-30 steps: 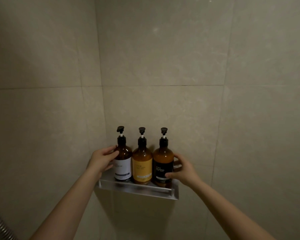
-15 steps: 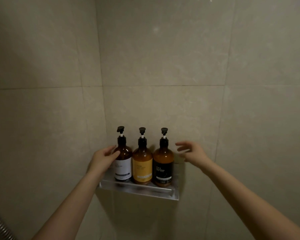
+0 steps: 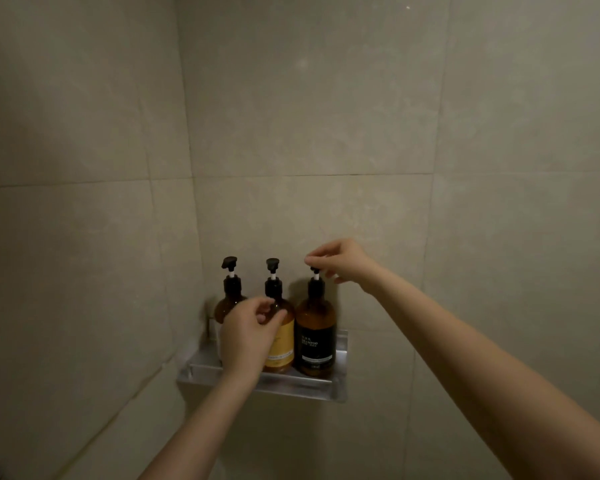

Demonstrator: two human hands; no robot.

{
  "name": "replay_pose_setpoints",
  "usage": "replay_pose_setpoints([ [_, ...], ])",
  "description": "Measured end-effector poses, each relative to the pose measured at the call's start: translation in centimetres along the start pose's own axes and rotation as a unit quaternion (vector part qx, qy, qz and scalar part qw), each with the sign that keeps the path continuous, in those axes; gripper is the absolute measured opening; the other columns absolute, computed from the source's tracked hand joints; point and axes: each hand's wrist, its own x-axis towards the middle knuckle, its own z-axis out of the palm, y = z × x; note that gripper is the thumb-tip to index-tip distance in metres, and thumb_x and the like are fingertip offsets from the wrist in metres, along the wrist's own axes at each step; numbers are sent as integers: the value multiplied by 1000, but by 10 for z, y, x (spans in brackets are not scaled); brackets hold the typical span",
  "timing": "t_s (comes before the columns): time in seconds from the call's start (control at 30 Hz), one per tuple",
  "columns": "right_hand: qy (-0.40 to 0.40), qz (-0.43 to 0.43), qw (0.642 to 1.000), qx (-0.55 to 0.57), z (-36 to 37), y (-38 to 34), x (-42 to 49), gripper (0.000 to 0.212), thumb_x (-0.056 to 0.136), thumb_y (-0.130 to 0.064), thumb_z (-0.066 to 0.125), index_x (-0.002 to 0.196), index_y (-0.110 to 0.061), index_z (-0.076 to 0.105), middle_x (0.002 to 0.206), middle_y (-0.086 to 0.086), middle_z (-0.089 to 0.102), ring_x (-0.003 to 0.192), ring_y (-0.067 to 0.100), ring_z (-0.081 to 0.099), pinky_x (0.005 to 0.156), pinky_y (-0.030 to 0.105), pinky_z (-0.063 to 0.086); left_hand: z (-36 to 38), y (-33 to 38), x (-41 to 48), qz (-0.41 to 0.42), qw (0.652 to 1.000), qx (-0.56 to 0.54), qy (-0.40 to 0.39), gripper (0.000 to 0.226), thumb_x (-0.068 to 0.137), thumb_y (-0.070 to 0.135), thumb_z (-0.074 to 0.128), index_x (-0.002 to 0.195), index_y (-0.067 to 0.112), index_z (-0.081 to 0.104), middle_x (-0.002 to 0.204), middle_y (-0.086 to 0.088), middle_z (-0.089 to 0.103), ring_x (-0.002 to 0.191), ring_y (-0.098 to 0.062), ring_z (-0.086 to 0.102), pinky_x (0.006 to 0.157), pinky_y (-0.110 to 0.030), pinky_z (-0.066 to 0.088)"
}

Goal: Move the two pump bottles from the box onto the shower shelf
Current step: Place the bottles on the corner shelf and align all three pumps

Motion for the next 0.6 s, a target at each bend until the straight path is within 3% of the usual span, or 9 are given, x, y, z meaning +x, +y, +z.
replay_pose_setpoints([
  [0.1,-22,28,999,35,1,2,-1,7,80,-36,72,83,-29,69,74,-11,67,61,7,58,55,19,49,13,4,-10,57,998,27,-22,31,75,36,71,104,27,67,97,15,65,82,4,57,67,-10,44],
  [0.23,-30,36,998,42,-1,0,-4,20,81,-36,70,97,-24,72,76,-12,67,62,7,59,56,18,47,16,7,-5,84,994,72,-3,29,77,31,70,105,26,67,101,11,67,95,-6,61,78,-22,51],
  [0.33,-21,33,999,36,0,0,-5,30,85,-40,65,106,-20,70,76,-8,65,64,8,59,57,20,47,13,2,-1,97,991,87,4,29,78,28,69,107,24,67,104,8,69,100,-9,60,80,-19,47],
  [0.5,38,64,987,143,7,23,-11,41,93,-39,52,116,-8,64,73,-1,58,60,10,50,54,22,37,19,5,-4,117,986,92,-75,49,79,33,67,126,28,55,116,6,65,108,-9,58,85,-21,45],
  [0.6,14,131,986,103,13,38,-21,42,93,-40,51,119,-10,62,93,7,63,79,17,57,65,27,45,27,11,-10,122,979,140,-86,56,78,38,67,131,32,49,110,4,65,100,-11,58,78,-23,48],
])
